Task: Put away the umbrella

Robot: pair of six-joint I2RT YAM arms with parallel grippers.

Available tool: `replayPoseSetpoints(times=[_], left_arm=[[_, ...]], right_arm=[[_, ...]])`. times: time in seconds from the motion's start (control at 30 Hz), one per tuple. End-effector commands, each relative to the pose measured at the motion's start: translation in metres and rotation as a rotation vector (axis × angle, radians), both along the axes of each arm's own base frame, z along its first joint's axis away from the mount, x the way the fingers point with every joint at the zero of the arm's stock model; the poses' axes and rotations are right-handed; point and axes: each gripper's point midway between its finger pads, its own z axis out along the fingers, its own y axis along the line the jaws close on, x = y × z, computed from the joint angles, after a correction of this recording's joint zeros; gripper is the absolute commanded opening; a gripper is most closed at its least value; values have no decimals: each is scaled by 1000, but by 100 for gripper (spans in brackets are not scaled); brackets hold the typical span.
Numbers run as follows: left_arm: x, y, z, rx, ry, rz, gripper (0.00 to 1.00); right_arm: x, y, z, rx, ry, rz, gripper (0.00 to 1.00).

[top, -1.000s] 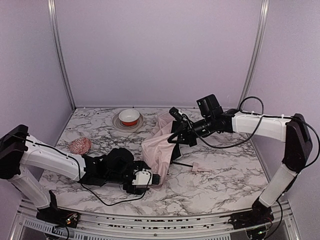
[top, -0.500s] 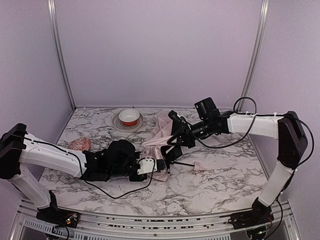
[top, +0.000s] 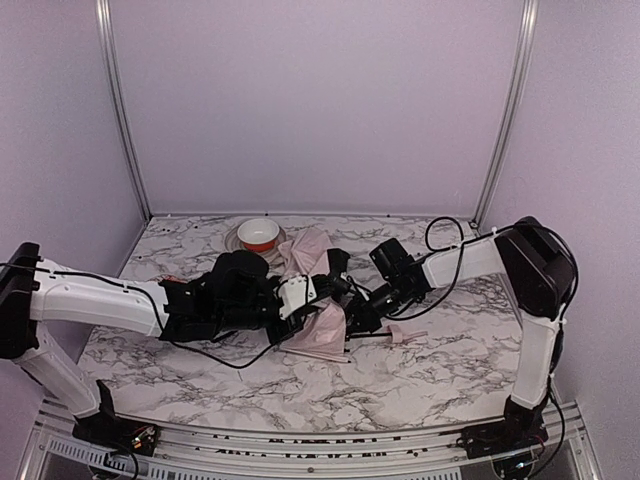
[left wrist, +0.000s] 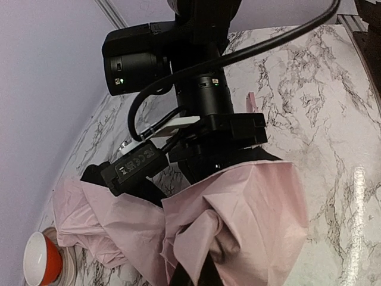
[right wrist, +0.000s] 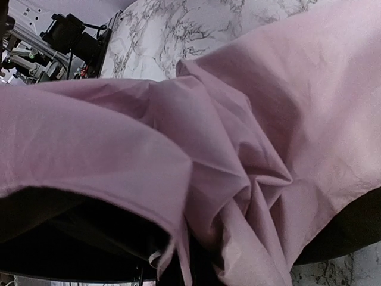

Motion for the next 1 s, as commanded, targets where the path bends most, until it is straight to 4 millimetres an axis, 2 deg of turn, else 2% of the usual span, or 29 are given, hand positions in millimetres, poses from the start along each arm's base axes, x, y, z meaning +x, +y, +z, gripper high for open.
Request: replayPoseSetpoints(times=[0.0,0.1,0.2,0.37,0.43,0.53,0.77,0.8,0.9,0.93,0.97], left_arm=[[38,-3,21,-164,138,91,0],[63,7,6,-177,210,151,0],[83,15,-18,-156,257,203,0],[99,21,-69,-119,372,231,0],[99,23,-82,-124,439,228,0],[86,22,-88,-141,497,171,0],[68,21,-92,-140,546,100,0],[66,21,-90,-145,548,89,0],[63,21,-81,-157,541,72,0],[62,21,-77,-164,536,63,0],[60,21,-72,-171,532,55,0]], right_arm=[[-18,-3,-31,-49,71,49,0],[-25,-3,-37,-33,109,82,0],[-32,-3,-38,-9,132,110,0],[-35,-4,-36,1,153,127,0],[-32,-6,-29,11,152,116,1],[-23,-12,-12,30,121,57,10],[4,-29,22,-44,-15,-98,39],[8,-31,30,-53,-44,-116,45],[24,-30,56,-46,-132,-177,82],[28,-27,66,-22,-155,-187,90],[29,-21,75,12,-172,-184,92]])
